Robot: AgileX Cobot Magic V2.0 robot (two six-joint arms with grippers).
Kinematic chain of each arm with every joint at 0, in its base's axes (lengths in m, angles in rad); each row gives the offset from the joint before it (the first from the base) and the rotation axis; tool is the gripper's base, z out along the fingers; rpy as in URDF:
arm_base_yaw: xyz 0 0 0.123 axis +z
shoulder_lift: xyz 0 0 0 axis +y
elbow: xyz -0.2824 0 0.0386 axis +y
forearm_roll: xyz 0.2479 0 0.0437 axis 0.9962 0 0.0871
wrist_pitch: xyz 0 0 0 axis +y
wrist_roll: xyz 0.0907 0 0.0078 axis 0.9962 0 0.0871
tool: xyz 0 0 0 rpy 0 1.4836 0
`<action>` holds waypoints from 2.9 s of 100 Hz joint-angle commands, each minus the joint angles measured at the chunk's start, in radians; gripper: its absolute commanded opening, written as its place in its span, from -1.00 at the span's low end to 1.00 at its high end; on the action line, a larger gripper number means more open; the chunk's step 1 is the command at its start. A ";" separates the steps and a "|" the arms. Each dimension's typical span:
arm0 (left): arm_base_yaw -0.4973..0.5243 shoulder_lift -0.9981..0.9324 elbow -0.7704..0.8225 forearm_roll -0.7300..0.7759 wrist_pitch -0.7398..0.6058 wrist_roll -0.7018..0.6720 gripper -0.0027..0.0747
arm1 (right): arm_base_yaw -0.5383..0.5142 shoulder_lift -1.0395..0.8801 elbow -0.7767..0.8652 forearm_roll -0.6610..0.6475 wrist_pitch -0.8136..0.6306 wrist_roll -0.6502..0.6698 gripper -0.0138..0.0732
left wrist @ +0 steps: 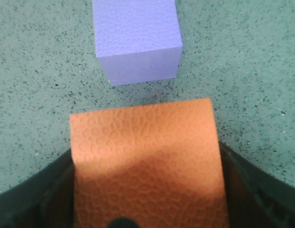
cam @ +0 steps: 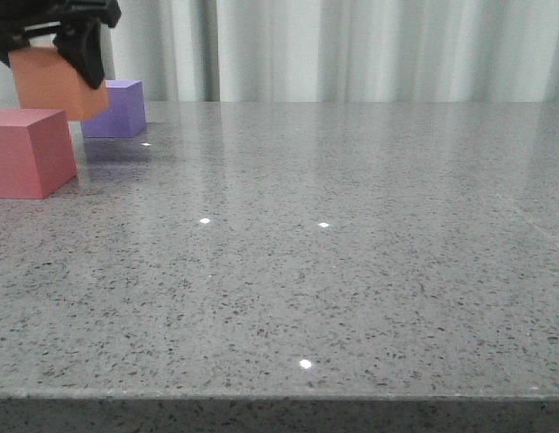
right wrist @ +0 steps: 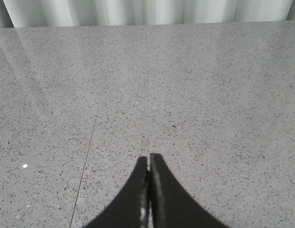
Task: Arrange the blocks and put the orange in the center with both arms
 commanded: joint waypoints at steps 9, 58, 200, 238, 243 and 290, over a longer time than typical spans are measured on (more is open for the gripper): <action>0.004 -0.021 -0.020 -0.016 -0.104 -0.002 0.04 | -0.005 -0.002 -0.027 -0.027 -0.078 -0.005 -0.84; 0.004 0.060 -0.020 -0.043 -0.119 -0.002 0.05 | -0.005 -0.002 -0.027 -0.027 -0.078 -0.005 -0.84; 0.032 -1.093 0.583 0.039 -0.201 -0.002 0.80 | -0.005 -0.002 -0.027 -0.027 -0.078 -0.005 -0.84; 0.032 -1.379 0.860 0.037 -0.313 -0.002 -0.63 | -0.005 -0.002 -0.027 -0.027 -0.078 -0.005 -0.84; 0.032 -1.386 0.865 0.029 -0.311 -0.002 -0.98 | -0.005 -0.002 -0.027 -0.027 -0.078 -0.005 -0.84; 0.032 -1.391 0.865 0.027 -0.311 -0.002 -0.98 | -0.005 -0.002 -0.027 -0.027 -0.078 -0.005 -0.84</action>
